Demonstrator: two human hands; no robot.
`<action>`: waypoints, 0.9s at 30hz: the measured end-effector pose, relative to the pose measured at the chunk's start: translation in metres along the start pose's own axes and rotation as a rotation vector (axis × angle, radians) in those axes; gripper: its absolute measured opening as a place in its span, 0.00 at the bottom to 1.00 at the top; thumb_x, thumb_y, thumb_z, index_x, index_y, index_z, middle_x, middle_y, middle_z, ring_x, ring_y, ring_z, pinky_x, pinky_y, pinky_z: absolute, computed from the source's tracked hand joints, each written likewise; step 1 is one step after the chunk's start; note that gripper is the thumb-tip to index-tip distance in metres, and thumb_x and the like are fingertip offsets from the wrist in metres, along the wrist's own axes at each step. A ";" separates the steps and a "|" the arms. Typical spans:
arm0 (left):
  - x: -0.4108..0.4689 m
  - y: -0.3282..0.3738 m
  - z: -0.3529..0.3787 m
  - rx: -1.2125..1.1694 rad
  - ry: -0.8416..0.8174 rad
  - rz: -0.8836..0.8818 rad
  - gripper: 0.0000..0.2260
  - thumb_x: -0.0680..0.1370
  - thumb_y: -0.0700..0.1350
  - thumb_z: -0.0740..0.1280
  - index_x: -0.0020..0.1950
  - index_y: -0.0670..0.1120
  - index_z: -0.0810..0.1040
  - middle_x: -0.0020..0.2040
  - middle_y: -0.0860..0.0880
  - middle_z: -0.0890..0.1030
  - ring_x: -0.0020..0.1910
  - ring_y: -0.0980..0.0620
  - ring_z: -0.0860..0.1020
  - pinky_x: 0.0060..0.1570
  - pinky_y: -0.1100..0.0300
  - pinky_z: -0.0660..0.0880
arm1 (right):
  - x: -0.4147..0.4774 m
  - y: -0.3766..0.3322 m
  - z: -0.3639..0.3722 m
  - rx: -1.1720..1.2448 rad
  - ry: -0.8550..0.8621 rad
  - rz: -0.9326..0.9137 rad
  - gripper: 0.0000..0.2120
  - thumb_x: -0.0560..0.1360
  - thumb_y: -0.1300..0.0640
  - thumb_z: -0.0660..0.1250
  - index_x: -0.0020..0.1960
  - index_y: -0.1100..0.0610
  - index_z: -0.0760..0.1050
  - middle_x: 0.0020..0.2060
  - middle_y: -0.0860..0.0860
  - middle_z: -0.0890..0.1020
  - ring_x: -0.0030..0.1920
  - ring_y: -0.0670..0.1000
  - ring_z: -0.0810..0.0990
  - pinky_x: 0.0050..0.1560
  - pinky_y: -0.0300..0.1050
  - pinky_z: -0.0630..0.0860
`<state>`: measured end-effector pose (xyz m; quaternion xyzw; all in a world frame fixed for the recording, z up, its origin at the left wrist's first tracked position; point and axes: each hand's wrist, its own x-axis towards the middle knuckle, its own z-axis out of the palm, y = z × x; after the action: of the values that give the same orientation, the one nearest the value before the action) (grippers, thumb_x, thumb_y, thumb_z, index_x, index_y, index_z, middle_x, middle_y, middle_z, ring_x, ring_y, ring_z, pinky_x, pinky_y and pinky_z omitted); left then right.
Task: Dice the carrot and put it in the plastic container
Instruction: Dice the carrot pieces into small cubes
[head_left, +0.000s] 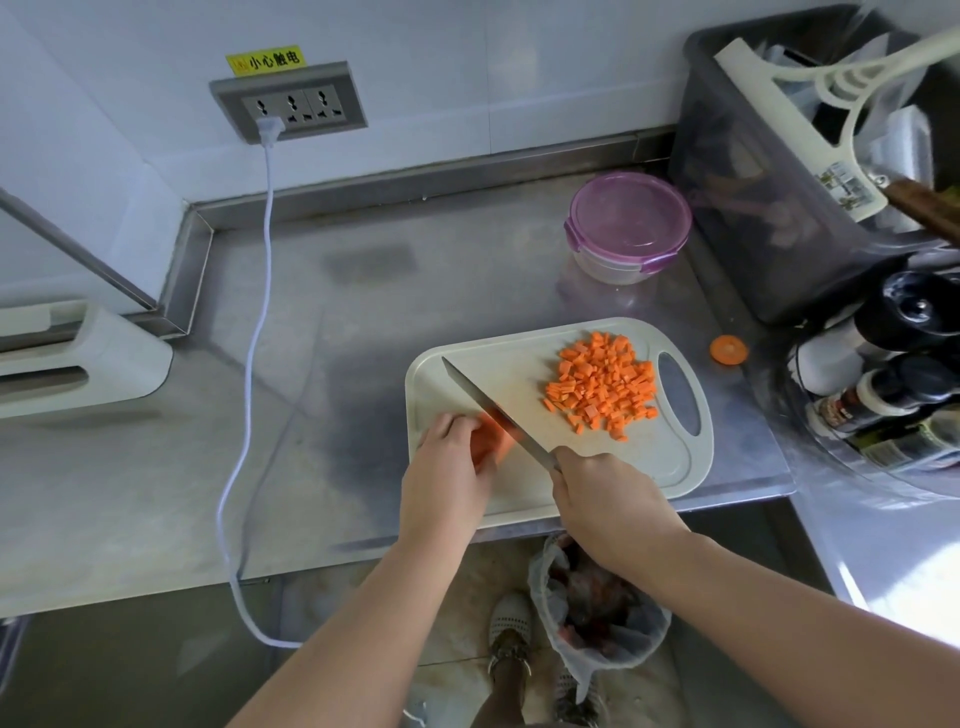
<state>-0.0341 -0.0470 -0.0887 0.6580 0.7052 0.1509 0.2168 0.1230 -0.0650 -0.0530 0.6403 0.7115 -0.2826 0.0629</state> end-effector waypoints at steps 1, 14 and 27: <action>0.000 0.000 -0.001 0.002 0.001 0.001 0.12 0.76 0.49 0.67 0.58 0.48 0.77 0.58 0.54 0.75 0.55 0.51 0.76 0.44 0.57 0.73 | 0.000 0.000 0.000 -0.003 -0.003 0.001 0.11 0.82 0.57 0.52 0.60 0.56 0.70 0.45 0.54 0.80 0.43 0.57 0.80 0.46 0.54 0.80; 0.002 0.000 0.001 0.011 -0.004 0.001 0.12 0.77 0.52 0.66 0.56 0.47 0.77 0.57 0.54 0.74 0.53 0.50 0.76 0.41 0.56 0.72 | 0.001 0.001 -0.002 -0.067 -0.040 -0.029 0.10 0.82 0.56 0.53 0.61 0.55 0.69 0.43 0.52 0.79 0.41 0.54 0.80 0.45 0.52 0.80; 0.004 -0.001 0.002 0.021 -0.013 0.008 0.10 0.78 0.48 0.66 0.57 0.47 0.77 0.56 0.54 0.75 0.52 0.49 0.76 0.39 0.60 0.66 | 0.018 -0.005 0.002 -0.171 -0.172 0.019 0.14 0.79 0.64 0.55 0.63 0.57 0.66 0.50 0.55 0.78 0.46 0.56 0.77 0.40 0.47 0.70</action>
<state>-0.0339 -0.0435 -0.0917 0.6641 0.7025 0.1402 0.2139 0.1143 -0.0502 -0.0611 0.6129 0.7187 -0.2741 0.1807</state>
